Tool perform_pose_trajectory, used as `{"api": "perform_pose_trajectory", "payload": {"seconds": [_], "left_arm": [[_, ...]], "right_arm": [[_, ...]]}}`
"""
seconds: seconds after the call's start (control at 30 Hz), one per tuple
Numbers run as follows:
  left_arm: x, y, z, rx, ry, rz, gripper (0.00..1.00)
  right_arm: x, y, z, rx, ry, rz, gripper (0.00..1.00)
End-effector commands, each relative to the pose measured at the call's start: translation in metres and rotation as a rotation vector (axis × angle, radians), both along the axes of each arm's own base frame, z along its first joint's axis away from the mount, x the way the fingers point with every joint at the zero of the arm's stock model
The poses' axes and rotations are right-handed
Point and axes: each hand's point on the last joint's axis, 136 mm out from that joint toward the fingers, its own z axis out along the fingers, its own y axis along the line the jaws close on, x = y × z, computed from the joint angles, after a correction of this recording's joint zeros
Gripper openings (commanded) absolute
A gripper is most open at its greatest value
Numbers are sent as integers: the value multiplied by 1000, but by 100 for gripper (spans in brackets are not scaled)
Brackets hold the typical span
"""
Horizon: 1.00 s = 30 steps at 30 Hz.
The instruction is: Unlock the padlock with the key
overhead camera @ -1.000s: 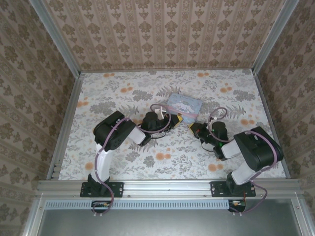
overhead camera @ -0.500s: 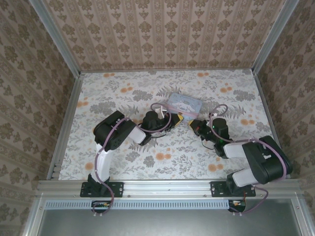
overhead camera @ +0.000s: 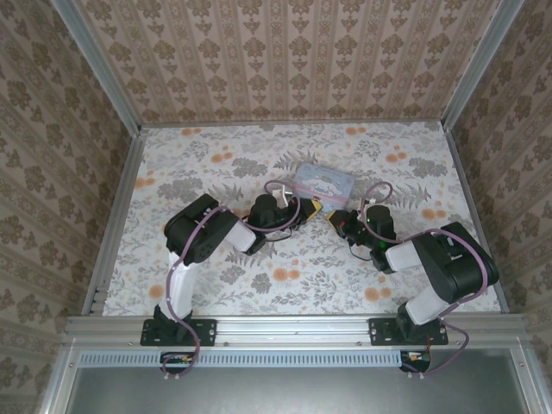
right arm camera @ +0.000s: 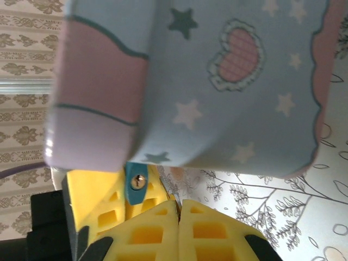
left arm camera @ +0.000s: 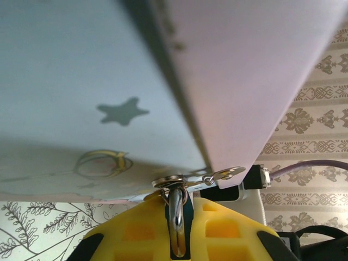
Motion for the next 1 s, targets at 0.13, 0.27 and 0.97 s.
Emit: {"api": "perform_pose_trajectory", "payload": {"seconds": [0.13, 0.27, 0.97], "left_arm": [[3, -4, 11, -46, -37, -14, 0], [3, -3, 10, -43, -37, -14, 0], [3, -2, 2, -25, -38, -9, 0]], "right_arm": [[10, 6, 20, 20, -57, 15, 0], [11, 7, 22, 20, -60, 17, 0], [9, 11, 37, 26, -84, 30, 0]]}}
